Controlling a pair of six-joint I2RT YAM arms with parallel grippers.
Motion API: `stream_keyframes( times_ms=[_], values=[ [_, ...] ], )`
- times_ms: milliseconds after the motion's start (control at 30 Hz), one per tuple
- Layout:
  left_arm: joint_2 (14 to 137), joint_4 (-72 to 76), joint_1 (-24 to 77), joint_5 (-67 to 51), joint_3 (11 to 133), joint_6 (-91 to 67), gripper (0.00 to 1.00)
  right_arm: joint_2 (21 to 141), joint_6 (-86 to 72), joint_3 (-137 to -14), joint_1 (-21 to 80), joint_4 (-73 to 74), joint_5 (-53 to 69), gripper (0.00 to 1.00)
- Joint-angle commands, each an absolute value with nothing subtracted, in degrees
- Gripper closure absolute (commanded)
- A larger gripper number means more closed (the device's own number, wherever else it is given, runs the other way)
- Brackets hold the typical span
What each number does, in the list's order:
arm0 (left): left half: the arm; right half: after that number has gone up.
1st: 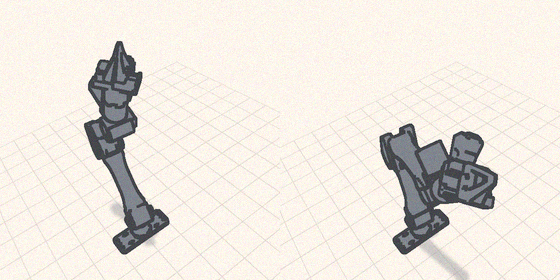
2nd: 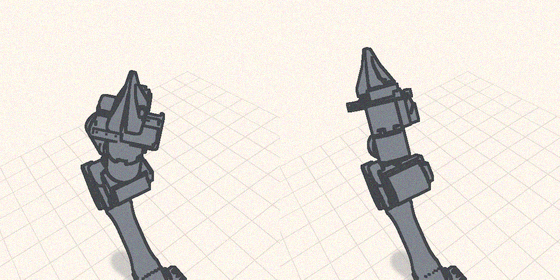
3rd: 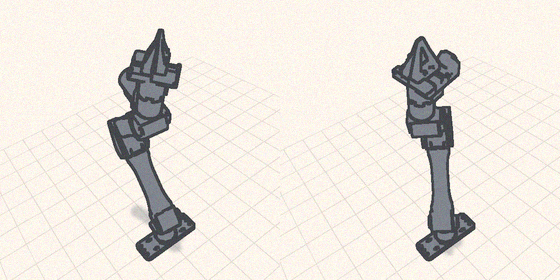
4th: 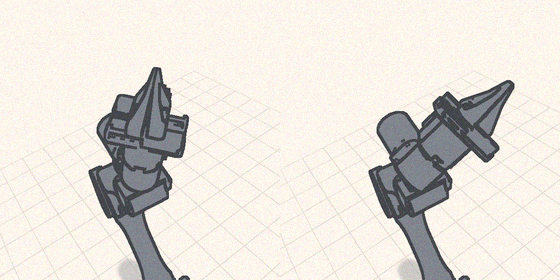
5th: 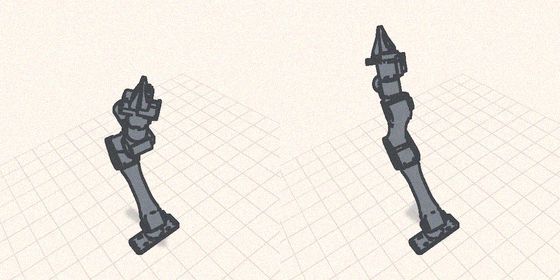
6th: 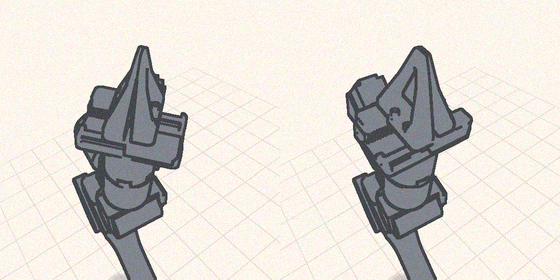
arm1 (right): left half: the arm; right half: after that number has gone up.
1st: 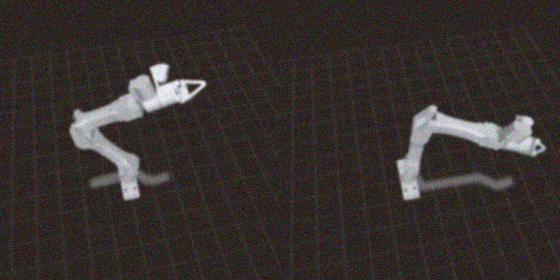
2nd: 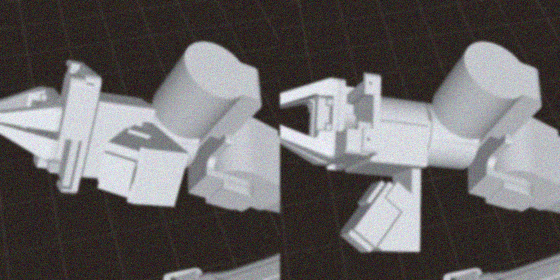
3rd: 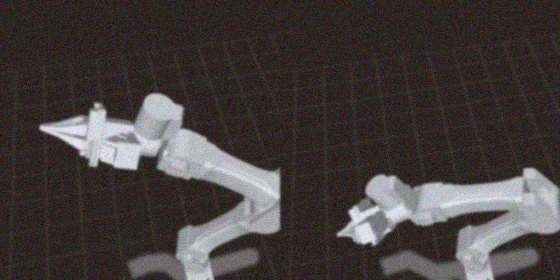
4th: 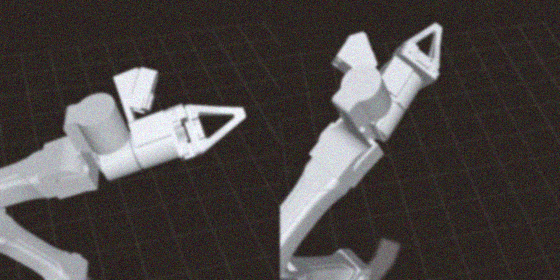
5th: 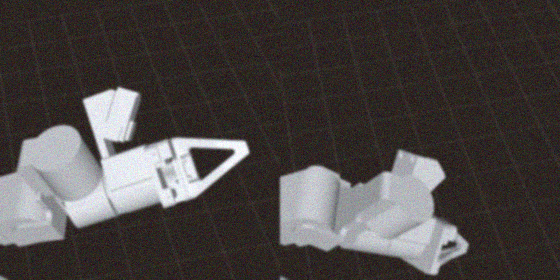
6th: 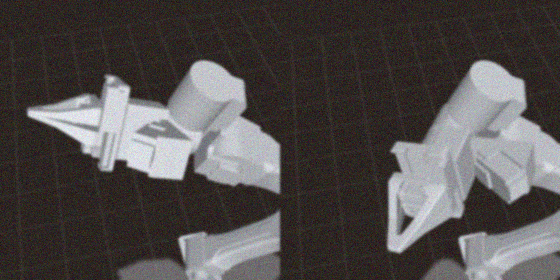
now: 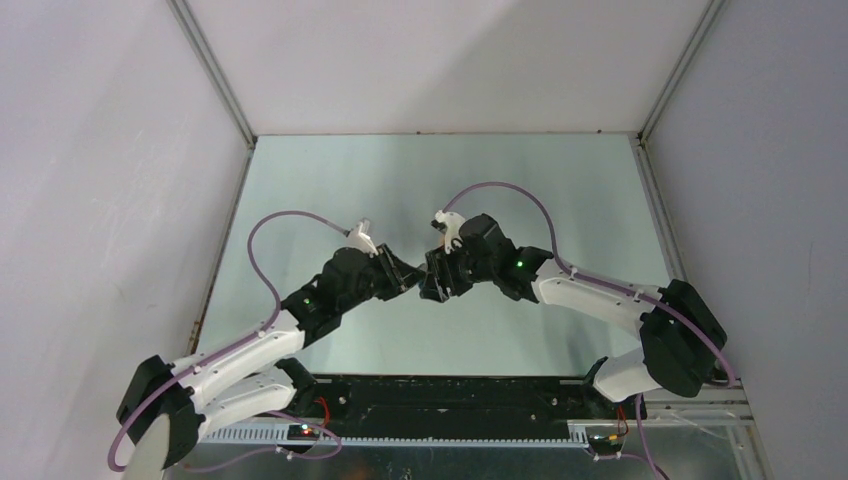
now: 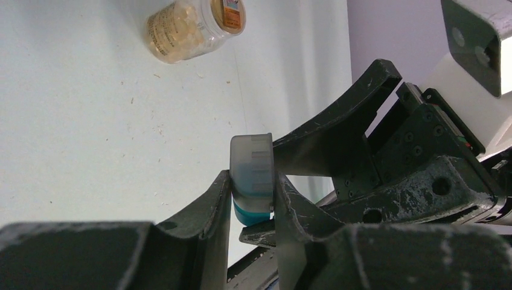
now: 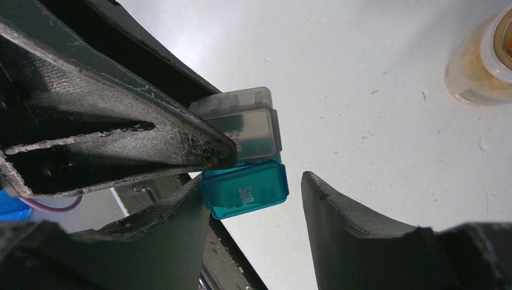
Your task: Sort the pills into containers
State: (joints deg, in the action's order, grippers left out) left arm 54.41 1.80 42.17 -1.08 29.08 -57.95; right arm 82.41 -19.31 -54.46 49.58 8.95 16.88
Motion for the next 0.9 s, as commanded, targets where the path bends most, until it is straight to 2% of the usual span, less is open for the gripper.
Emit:
stream_keyframes(
  times_ms=[0,300,700,867],
  values=[
    [53.7,0.7,41.7,-0.2,32.2,-54.6,1.00,80.5,-19.1,-57.0,48.8,10.8,14.4,0.40],
    [52.1,0.4,41.1,-0.5,32.8,-52.1,1.00,76.5,-19.7,-55.2,44.0,12.0,13.9,0.35],
    [51.3,-0.6,41.1,-1.9,33.1,-50.6,1.00,75.6,-23.7,-52.5,41.0,9.0,17.2,0.53],
    [50.8,-0.3,41.1,-2.8,33.0,-50.3,1.00,76.7,-23.5,-50.7,41.1,2.7,23.1,0.56]
  ],
)
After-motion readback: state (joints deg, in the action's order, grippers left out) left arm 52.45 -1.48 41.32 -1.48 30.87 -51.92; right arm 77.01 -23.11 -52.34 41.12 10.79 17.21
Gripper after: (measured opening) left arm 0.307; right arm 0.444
